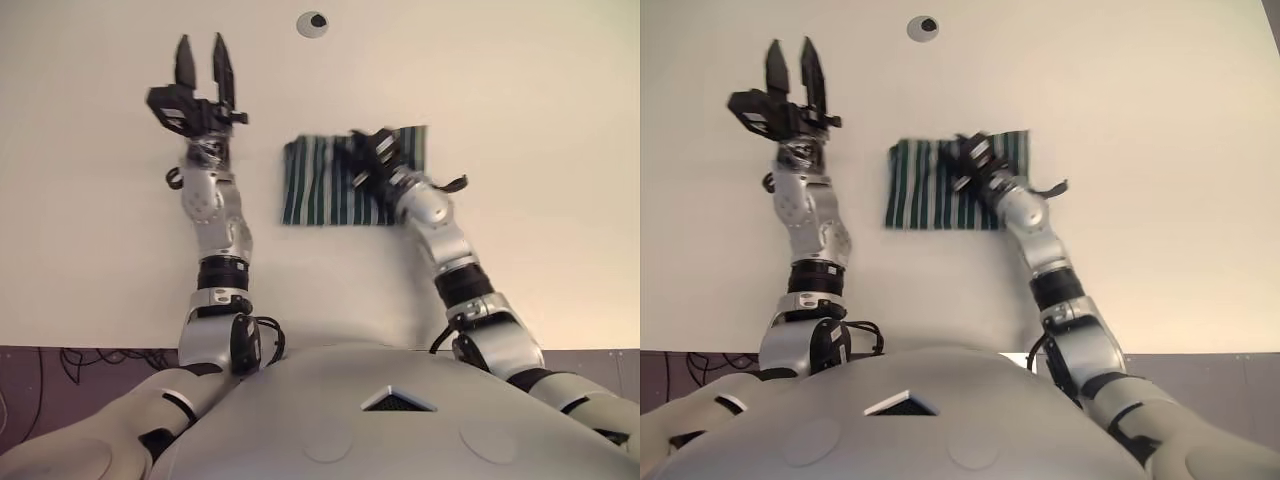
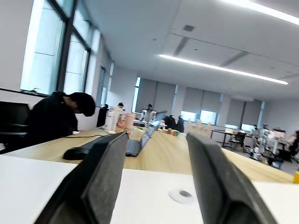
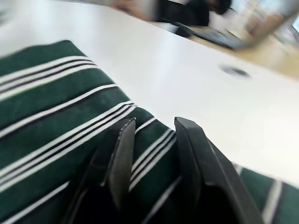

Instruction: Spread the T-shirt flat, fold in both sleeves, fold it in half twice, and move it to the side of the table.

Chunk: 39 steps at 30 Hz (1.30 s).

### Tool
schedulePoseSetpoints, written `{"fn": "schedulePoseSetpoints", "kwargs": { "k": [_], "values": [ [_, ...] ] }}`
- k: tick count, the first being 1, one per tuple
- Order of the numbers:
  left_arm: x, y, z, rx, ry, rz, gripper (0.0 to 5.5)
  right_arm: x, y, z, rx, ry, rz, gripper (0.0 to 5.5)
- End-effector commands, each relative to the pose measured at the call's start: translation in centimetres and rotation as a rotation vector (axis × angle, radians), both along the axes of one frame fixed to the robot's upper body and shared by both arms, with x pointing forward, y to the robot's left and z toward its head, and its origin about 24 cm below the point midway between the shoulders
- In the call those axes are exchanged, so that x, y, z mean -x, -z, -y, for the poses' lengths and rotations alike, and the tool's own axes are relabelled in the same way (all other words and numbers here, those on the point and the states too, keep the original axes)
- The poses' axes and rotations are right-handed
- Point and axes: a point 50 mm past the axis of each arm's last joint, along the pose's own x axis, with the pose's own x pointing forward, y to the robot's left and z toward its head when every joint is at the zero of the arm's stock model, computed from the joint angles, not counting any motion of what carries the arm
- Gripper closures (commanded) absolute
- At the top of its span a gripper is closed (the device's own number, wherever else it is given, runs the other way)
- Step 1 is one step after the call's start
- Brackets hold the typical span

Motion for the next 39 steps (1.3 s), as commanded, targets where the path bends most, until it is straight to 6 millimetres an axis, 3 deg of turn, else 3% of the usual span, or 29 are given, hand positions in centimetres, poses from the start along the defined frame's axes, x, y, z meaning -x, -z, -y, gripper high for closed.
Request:
{"fn": "schedulePoseSetpoints", "kwargs": {
  "k": [1, 3, 8, 10, 14, 17, 22, 29, 34, 39],
  "values": [
    [0.5, 1.6, -0.9, 0.100, -0.140, -0.057, 3.23, 1.2, 3.3, 9.4, -0.097, 0.600, -0.167, 4.00],
    [0.4, 1.4, -1.7, 0.156, -0.229, -0.046, 3.23, 1.1, 2.2, 10.2, -0.063, 0.706, -0.034, 4.00],
    [0.0, 0.9, -1.9, 0.085, -0.271, 0.008, 3.23, 0.7, -3.6, 7.7, 0.161, 0.757, 0.570, 4.00],
    [0.5, 0.7, -1.8, 0.021, -0.262, 0.064, 3.23, 1.9, -5.7, 5.2, 0.214, 0.632, 0.846, 4.00],
    [1.7, 1.9, -1.2, 0.004, -0.183, 0.085, 3.23, 4.2, -5.7, 0.9, 0.258, 0.359, 1.070, 4.00],
    [1.6, 2.4, -1.0, -0.109, -0.163, 0.069, 3.23, 4.1, -3.7, 0.2, 0.309, 0.278, 1.058, 4.00],
    [0.2, 3.0, -0.4, -0.109, -0.167, -0.022, 3.23, 2.7, -2.5, 1.5, 0.336, 0.319, 1.006, 4.00],
    [-1.7, 2.9, 0.5, -0.258, -0.270, -0.098, 3.23, 2.1, -2.0, 1.5, 0.369, 0.336, 1.008, 4.00],
    [-1.8, 2.0, 0.3, -0.311, -0.458, -0.019, 3.23, 2.2, -2.2, 0.9, 0.341, 0.331, 1.042, 4.00],
    [-2.2, 1.7, 1.8, -0.389, -0.372, 0.020, 3.23, 1.9, -2.3, 1.2, 0.338, 0.348, 1.030, 4.00]
  ]
}}
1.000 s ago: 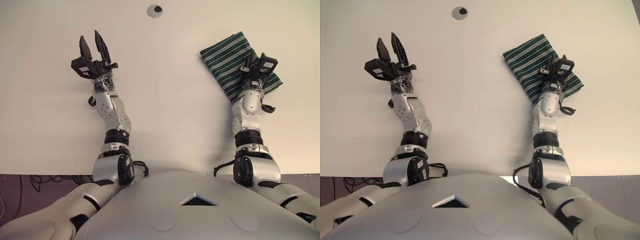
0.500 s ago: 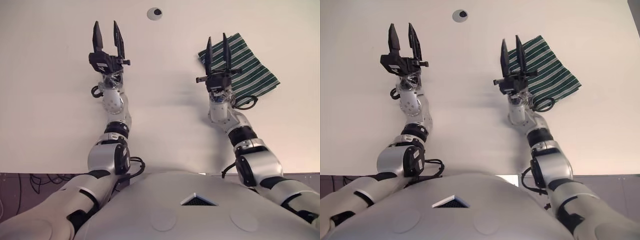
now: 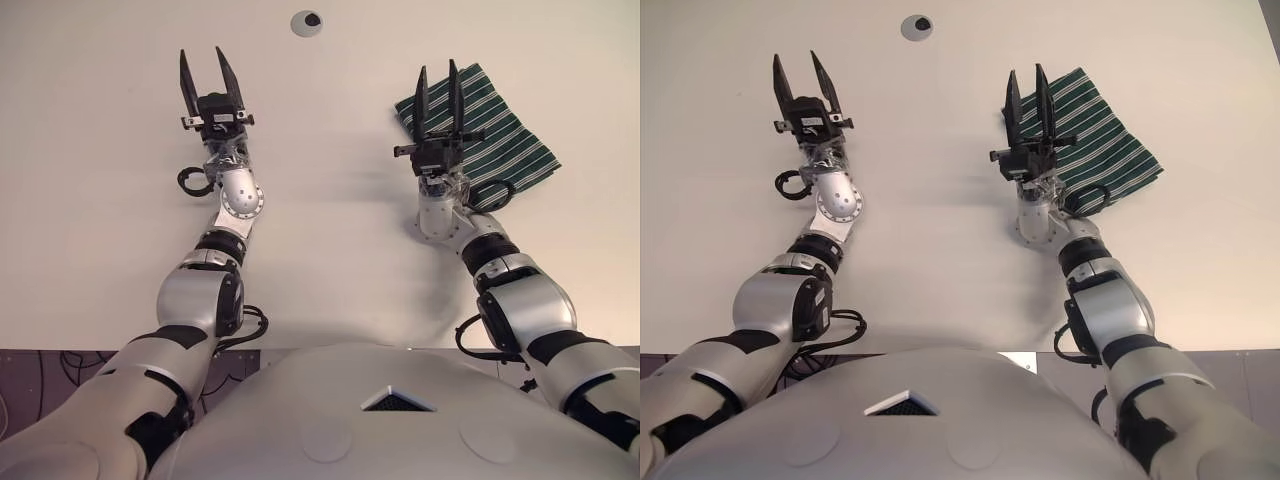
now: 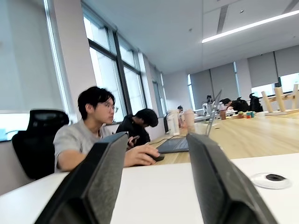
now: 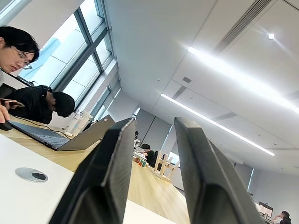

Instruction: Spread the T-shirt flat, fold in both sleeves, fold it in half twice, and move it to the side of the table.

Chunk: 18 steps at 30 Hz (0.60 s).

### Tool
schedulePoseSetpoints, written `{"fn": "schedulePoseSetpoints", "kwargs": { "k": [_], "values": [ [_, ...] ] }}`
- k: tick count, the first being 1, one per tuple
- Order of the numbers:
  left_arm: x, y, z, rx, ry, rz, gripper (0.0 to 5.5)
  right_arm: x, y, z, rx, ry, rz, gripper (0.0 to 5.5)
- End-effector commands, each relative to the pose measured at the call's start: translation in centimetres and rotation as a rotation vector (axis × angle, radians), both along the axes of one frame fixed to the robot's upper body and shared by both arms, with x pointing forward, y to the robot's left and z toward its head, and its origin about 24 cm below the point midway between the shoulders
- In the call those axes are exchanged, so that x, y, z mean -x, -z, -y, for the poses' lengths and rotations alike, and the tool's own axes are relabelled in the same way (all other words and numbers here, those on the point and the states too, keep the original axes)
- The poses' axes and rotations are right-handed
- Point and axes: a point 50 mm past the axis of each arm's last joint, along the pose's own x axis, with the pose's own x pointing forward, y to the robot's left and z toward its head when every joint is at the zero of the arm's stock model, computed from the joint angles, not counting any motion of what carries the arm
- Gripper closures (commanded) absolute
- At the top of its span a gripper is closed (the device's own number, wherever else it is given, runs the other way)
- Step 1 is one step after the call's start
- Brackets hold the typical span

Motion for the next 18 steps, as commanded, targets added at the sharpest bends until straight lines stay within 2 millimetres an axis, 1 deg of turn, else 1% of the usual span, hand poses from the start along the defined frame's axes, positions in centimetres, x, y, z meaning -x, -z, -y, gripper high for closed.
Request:
{"fn": "schedulePoseSetpoints", "kwargs": {
  "k": [1, 3, 5, 7, 11, 13, 16, 18],
  "values": [
    [-0.5, 0.0, 1.0, -0.041, 0.091, -0.043, 3.23, 0.3, 0.6, 0.9, 0.001, 0.019, -0.028, 4.00],
    [-0.1, 0.3, 1.4, -0.056, 0.188, -0.056, 3.23, 0.3, 0.4, 0.9, -0.009, 0.005, -0.025, 4.00],
    [0.7, 0.5, 1.3, 0.006, 0.260, -0.045, 3.23, 0.2, 0.1, 0.6, -0.031, -0.036, -0.026, 4.00],
    [1.1, 0.5, 1.0, 0.052, 0.286, -0.026, 3.23, 0.2, -0.3, 0.2, -0.085, -0.099, -0.050, 4.00],
    [1.3, 0.1, 0.9, 0.121, 0.333, 0.004, 3.23, 0.8, -1.1, -0.3, -0.332, -0.226, -0.081, 4.00],
    [1.3, 0.1, 0.9, 0.150, 0.339, 0.004, 3.23, 1.3, -1.4, -0.4, -0.377, -0.288, -0.075, 4.00],
    [1.8, 0.1, 1.1, 0.221, 0.387, 0.036, 3.23, 2.0, -2.0, -0.5, -0.446, -0.386, -0.110, 4.00],
    [2.0, 0.2, 0.7, 0.196, 0.376, 0.036, 3.23, 2.0, -2.0, -0.2, -0.468, -0.416, -0.149, 4.00]
  ]
}}
